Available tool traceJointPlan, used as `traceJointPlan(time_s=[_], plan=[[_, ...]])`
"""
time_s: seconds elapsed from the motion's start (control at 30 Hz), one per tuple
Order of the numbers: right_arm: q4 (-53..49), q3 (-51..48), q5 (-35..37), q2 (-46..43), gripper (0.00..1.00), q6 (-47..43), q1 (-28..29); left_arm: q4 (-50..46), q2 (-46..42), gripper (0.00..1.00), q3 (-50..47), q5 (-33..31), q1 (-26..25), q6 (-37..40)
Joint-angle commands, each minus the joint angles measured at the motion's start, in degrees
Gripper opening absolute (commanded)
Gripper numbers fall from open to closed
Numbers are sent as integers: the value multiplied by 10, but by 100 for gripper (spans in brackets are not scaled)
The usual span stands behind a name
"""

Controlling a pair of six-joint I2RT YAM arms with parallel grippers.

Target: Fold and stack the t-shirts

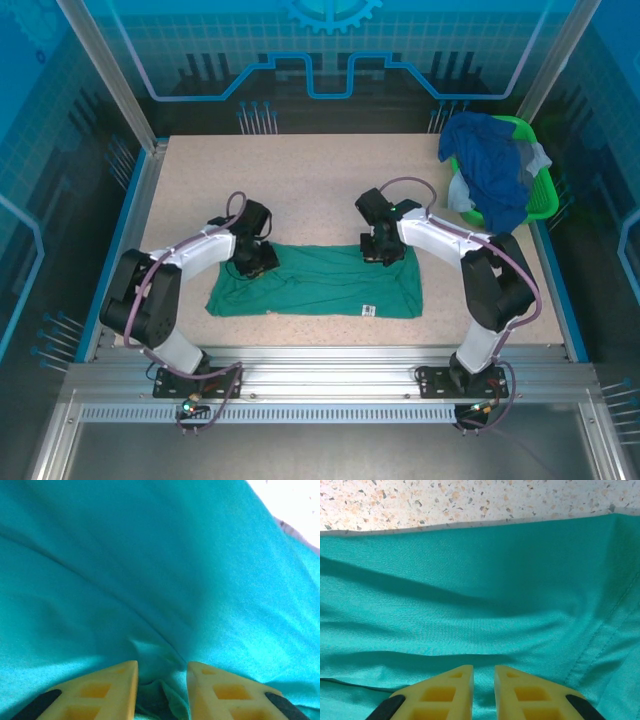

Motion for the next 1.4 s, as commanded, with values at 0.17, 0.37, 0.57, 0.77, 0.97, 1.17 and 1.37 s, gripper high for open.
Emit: traceJointPlan(time_s=[0.17, 0.37, 0.57, 0.77, 0.97, 1.17, 1.37], plan=[[-3, -6, 0, -12, 19, 7, 5, -51, -48, 1, 0, 19, -27, 1], [-1, -9, 0, -11, 18, 7, 5, -91, -59, 0, -15, 46, -50, -19], [-2, -9, 0, -8, 18, 8, 4, -131, -58, 17, -19, 61, -66, -49], [-3, -11, 1, -10, 18, 9, 3, -101, -51, 23, -39, 142, -73, -78], [-7, -11, 4, -12, 18, 7, 0, -150, -78, 26, -7, 153, -55, -55], [-1, -17, -3, -10, 18, 8, -1, -147, -139, 40, -25, 68, 57, -61], [-4, -13, -3, -3, 18, 6, -1, -54, -79, 28, -47, 117, 53, -62]])
